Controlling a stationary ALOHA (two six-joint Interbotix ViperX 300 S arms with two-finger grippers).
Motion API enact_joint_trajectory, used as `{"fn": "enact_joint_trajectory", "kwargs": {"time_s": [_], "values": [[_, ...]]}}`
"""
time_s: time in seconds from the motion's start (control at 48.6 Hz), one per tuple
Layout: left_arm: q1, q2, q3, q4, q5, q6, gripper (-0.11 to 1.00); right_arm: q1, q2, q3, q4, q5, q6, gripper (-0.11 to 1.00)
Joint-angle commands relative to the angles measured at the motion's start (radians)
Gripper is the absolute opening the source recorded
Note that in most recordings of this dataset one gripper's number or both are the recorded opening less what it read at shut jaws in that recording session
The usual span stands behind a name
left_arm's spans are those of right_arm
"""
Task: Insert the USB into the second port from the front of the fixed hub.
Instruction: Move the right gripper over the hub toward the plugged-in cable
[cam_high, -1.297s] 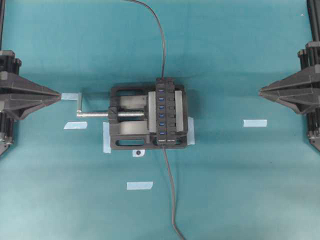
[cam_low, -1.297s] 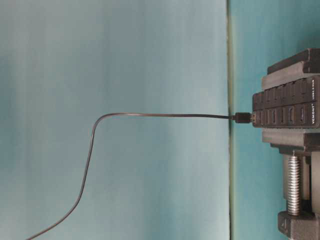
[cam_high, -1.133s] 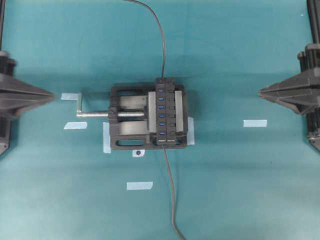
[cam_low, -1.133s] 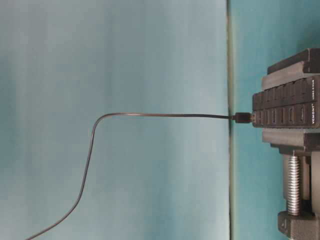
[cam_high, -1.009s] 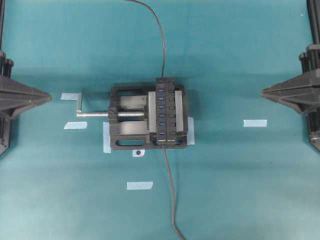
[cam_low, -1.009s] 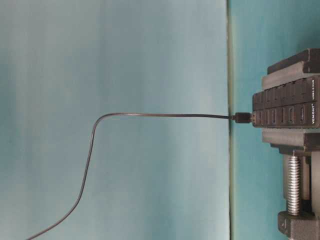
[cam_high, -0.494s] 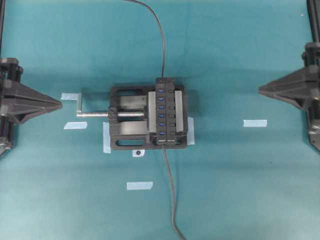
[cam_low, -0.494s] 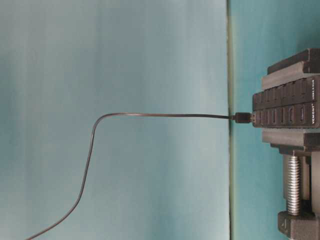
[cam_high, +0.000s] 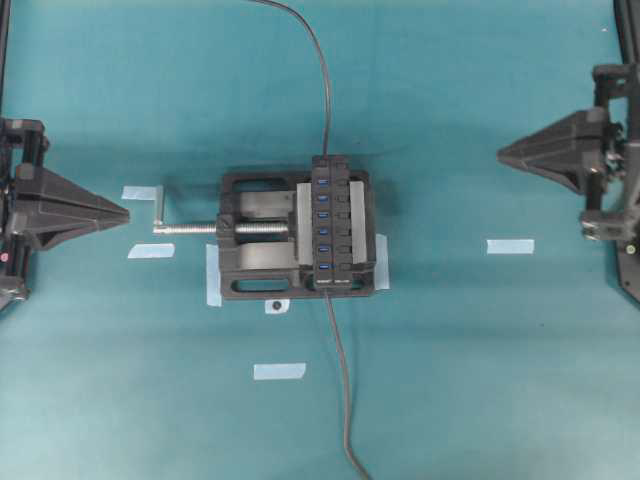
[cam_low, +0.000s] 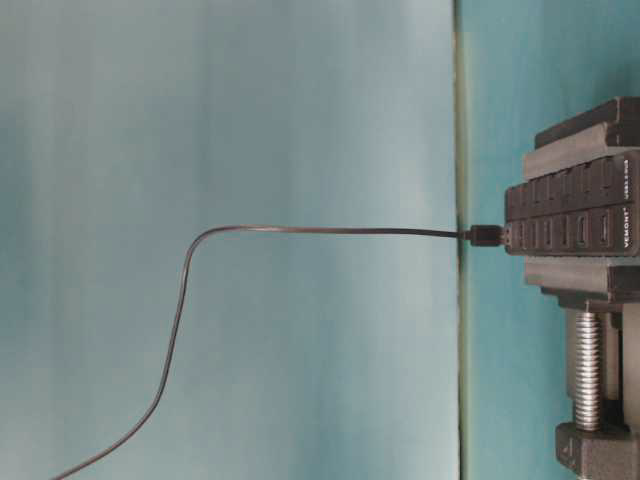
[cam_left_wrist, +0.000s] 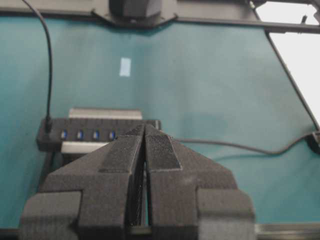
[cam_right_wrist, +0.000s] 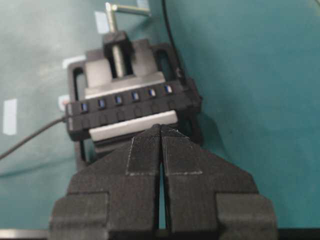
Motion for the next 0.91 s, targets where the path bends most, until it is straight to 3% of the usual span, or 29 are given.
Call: {"fn": "enact_joint_trajectory", "kwargs": {"time_s": [0.0,0.597,0.886], "values": [[-0.002,0.008,-0.023,0.002,0.005,-0.002,0.0,-0.009,0.044,-0.049,-0.009,0.005,0.003,-0.01],[-0.002,0.008,-0.02,0.002,0.025,-0.003,0.0,-0.043,0.337,-0.227,-0.02,0.14,-0.003,-0.01],[-0.002,0.008,-0.023,0.003,0.025,-0.003,0.0,-0.046,0.503,-0.334,-0.026,0.178,-0.052,-0.01]]}}
